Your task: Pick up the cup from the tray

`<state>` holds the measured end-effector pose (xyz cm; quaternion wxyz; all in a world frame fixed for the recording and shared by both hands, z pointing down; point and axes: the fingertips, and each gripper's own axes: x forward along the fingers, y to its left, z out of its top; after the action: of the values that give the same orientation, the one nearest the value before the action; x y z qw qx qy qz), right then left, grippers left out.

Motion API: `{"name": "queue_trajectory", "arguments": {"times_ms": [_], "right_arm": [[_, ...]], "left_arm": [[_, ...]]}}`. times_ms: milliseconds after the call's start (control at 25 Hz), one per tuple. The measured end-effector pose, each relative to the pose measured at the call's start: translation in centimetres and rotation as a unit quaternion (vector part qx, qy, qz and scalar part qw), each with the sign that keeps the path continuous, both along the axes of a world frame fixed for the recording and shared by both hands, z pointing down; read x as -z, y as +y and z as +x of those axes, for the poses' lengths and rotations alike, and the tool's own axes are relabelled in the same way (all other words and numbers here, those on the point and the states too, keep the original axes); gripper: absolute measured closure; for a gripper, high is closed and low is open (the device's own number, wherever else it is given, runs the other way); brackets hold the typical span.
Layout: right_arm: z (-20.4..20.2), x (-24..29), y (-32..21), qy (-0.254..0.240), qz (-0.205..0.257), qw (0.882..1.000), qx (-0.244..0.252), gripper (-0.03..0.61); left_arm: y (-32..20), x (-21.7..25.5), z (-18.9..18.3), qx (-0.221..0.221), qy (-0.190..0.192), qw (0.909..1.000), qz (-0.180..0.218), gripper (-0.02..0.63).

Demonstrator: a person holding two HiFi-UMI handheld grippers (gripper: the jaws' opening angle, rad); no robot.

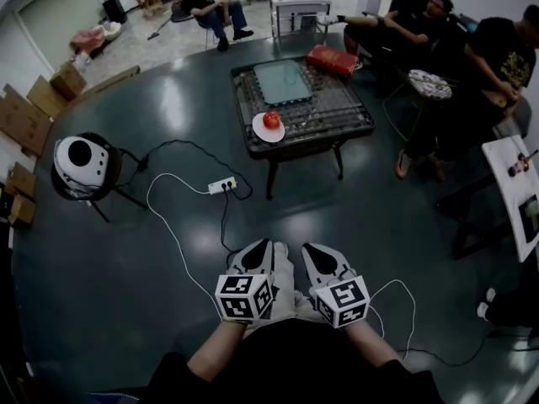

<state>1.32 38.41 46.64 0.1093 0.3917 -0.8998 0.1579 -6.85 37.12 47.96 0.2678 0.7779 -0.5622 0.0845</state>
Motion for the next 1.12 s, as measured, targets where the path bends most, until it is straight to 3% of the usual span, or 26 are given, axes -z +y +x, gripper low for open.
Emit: {"name": "queue_trajectory", "arguments": {"times_ms": [520,1120], "right_arm": [[-0.6,-0.8,-5.1,0.006,-0.009,1.0,0.008,0.569],[-1.6,-0.9,-16.8,0.019,-0.017,1.0,0.0,0.569]], "left_arm": [[-5.1,-0.7,0.2,-0.008,-0.009,0.9999,-0.004,0.6],[-17.0,-0.1,-0.5,-0.028,-0.011,0.9995,-0.004,0.6]]}}
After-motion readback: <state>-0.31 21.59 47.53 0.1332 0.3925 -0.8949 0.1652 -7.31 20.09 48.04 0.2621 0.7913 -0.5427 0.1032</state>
